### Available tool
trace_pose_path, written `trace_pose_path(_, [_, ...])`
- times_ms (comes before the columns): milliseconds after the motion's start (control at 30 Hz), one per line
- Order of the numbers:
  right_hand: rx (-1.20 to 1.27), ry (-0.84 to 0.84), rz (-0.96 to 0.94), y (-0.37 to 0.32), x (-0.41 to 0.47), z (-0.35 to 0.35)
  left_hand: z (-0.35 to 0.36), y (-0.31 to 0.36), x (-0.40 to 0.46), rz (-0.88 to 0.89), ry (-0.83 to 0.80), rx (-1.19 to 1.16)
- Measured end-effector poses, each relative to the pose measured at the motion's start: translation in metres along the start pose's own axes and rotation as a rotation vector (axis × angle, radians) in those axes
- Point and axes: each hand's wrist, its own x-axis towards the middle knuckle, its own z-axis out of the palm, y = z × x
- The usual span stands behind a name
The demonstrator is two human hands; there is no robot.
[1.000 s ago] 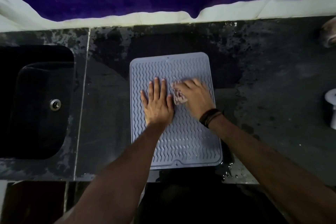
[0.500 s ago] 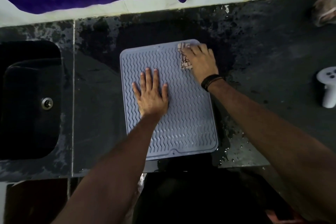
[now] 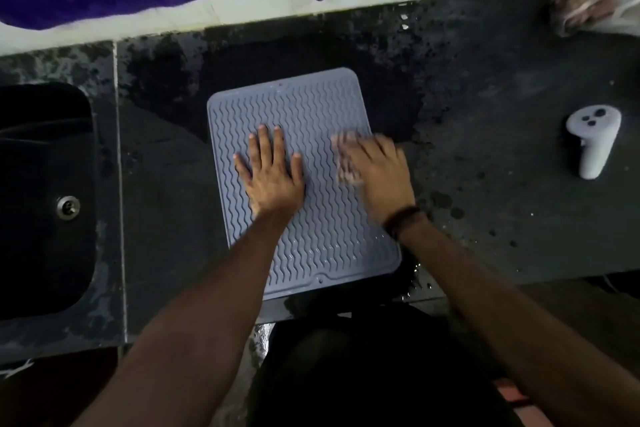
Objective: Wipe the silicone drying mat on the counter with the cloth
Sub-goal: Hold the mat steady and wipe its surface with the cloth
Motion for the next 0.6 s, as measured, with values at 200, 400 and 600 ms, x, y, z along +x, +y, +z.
trace_pose_path(200, [-0.075, -0.085, -0.014, -0.001, 0.02, 0.018, -0.002, 0.003, -0.002, -0.013, 0.015, 0.01])
trace_pose_path(400, [-0.037, -0.062, -0.015, 0.007, -0.118, 0.032, 0.0, 0.004, -0.001, -0.036, 0.02, 0.036])
trace_pose_path(600, [0.023, -0.004, -0.005, -0.003, -0.114, 0.02, 0.001, 0.003, -0.001, -0.024, 0.034, 0.027])
